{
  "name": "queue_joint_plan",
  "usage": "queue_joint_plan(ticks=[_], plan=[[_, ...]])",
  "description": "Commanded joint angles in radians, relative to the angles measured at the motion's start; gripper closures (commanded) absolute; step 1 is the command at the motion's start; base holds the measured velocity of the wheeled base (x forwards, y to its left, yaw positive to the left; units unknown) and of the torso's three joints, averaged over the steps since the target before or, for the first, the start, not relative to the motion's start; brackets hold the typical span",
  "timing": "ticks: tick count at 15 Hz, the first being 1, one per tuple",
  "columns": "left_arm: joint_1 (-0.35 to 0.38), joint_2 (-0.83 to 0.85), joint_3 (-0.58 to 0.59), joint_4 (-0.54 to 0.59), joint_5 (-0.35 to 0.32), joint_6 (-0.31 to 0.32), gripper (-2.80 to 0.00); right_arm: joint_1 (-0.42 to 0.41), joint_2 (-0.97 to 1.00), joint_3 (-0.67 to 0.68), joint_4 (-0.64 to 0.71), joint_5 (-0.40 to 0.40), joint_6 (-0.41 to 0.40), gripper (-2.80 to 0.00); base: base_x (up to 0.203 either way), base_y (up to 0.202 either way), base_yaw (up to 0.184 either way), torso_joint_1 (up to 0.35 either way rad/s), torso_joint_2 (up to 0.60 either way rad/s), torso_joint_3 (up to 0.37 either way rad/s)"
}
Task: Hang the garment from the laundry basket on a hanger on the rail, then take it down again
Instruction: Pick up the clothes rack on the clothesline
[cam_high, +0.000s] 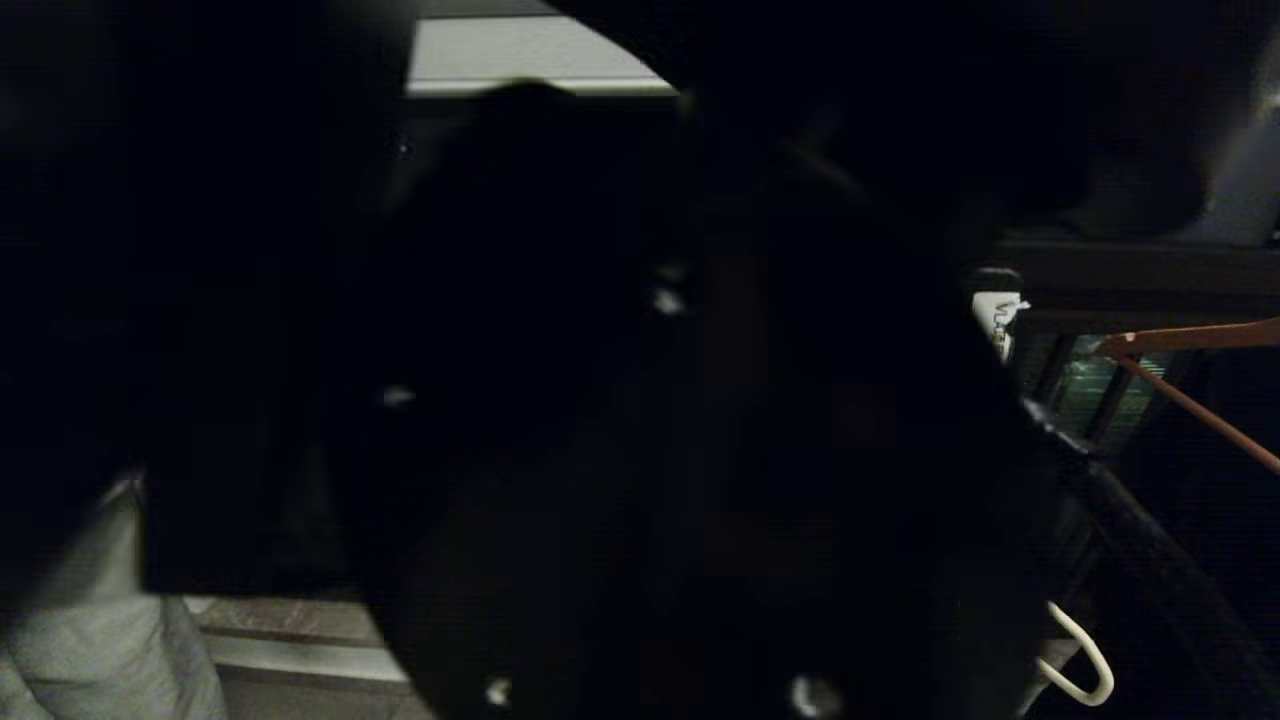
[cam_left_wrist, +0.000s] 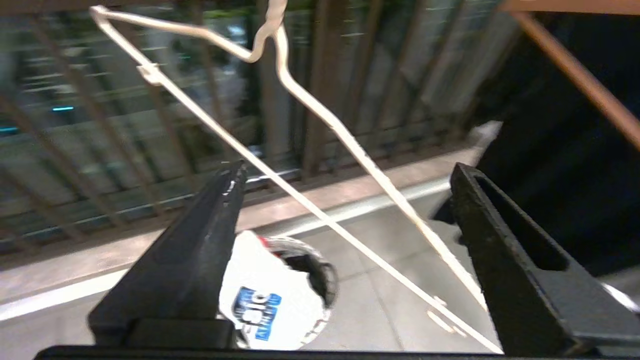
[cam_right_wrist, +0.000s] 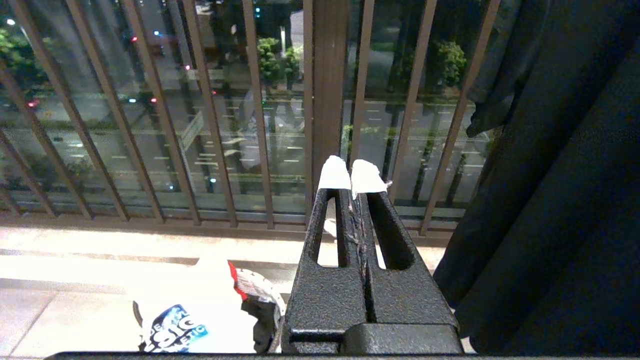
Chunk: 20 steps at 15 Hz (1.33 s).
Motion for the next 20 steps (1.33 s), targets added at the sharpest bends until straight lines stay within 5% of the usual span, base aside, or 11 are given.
queue_joint_plan(ticks=[1,20], plan=[[0.001,0.070,-0.032,0.002,0.032,-0.002,-2.80,0.000,0.001,0.000,0.000,0.000,0.000,0.00,0.000,0.000,0.000,0.000,0.00,0.000],[0.085,0.053,0.061,0.099,0.018,-0.058,-2.80,0.001,0.001,0.000,0.000,0.000,0.000,0.00,0.000,0.000,0.000,0.000,0.00,0.000]])
